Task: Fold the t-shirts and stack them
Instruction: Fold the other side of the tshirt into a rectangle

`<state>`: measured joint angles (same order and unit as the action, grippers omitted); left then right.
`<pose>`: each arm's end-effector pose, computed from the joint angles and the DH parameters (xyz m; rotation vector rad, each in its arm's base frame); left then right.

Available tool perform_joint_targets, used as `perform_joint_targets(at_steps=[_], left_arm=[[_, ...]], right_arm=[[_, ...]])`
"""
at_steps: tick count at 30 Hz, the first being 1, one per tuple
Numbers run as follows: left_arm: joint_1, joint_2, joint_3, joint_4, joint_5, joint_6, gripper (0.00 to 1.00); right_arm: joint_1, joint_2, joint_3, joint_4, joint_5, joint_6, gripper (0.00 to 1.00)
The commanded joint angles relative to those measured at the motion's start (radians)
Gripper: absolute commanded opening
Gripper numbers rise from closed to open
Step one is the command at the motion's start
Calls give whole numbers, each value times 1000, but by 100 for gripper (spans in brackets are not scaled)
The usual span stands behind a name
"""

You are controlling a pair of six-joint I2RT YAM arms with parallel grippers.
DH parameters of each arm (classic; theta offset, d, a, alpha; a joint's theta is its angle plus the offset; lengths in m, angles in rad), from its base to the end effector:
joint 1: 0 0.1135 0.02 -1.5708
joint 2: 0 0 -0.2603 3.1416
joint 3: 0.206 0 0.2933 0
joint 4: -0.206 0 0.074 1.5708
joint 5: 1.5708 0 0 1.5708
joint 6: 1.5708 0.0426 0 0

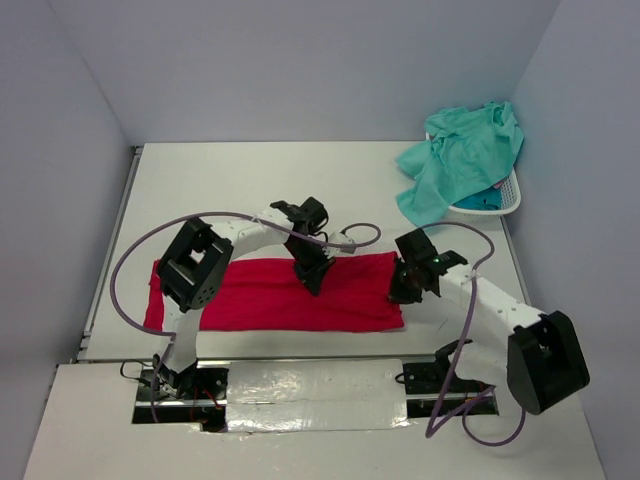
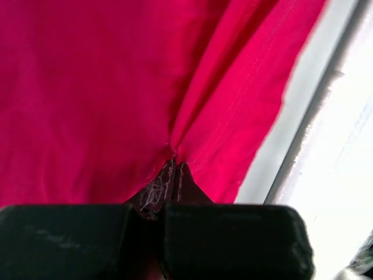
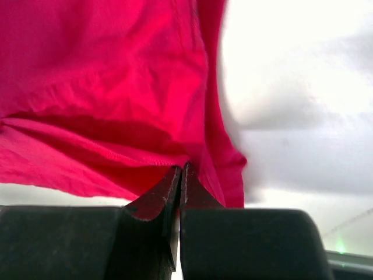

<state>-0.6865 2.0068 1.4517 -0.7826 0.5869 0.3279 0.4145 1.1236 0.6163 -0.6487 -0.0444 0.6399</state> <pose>0.3183 -0.2913 0.1426 1.4884 2.4687 -0.9167 0.2139 0.0962 0.1545 0.3002 2.7681 0.3482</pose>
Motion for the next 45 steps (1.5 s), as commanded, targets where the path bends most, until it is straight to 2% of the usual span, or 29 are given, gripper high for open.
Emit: perform_joint_targets(at_steps=[1,7,10,17,18,19,21,23,25,27,30,31,34,35,36,39,40,42,43,45], left_arm=[[21,21,36,-11,-21,-50,0],[38,9,36,3,-50,-58,0],[38,9,44,9,-29,-64,0],[36,20,56,0,2,-56,2],[36,21,59,-3,1,-55,7],[36,24,70,-7,-13,-55,20],[36,26,87,-27,-30,-49,29],[41,15,117,-38,-62,-38,39],[51,1,153,-50,-75,-29,43],[58,-17,179,-66,-67,-12,47],[59,-45,213,-93,-68,5,47],[65,-54,213,-113,-65,10,46],[123,-120,162,-121,-23,4,45],[148,-137,118,-116,-16,2,45],[171,-155,95,-112,-25,10,45],[303,-206,44,-135,-65,31,46],[385,-221,35,-147,-70,34,46],[474,-241,-2,-170,-91,34,45],[570,-250,-16,-168,-113,39,45],[668,-278,-46,-162,-142,60,46]], right_arm=[[-35,82,65,78,-29,-91,0],[-86,194,106,119,-42,-141,0],[-89,235,134,115,-37,-158,5],[-89,254,187,92,12,-186,42],[-89,255,197,77,27,-189,48],[-89,255,204,69,32,-190,59],[-91,242,227,41,43,-198,70],[-91,210,258,12,87,-204,73],[-91,182,281,-5,101,-209,75],[-91,132,304,-26,92,-198,74],[-83,50,271,-17,3,-165,59],[-77,30,254,-9,-21,-151,42],[-46,-14,113,82,-129,-74,10],[-40,5,84,153,-202,-57,3],[-40,24,56,181,-225,-40,0],[-40,94,-1,233,-230,-22,0],[-40,116,-7,239,-226,-26,0],[-40,157,-10,230,-192,-42,0],[-42,162,-6,221,-174,-49,0],[-45,157,19,193,-138,-66,0]])
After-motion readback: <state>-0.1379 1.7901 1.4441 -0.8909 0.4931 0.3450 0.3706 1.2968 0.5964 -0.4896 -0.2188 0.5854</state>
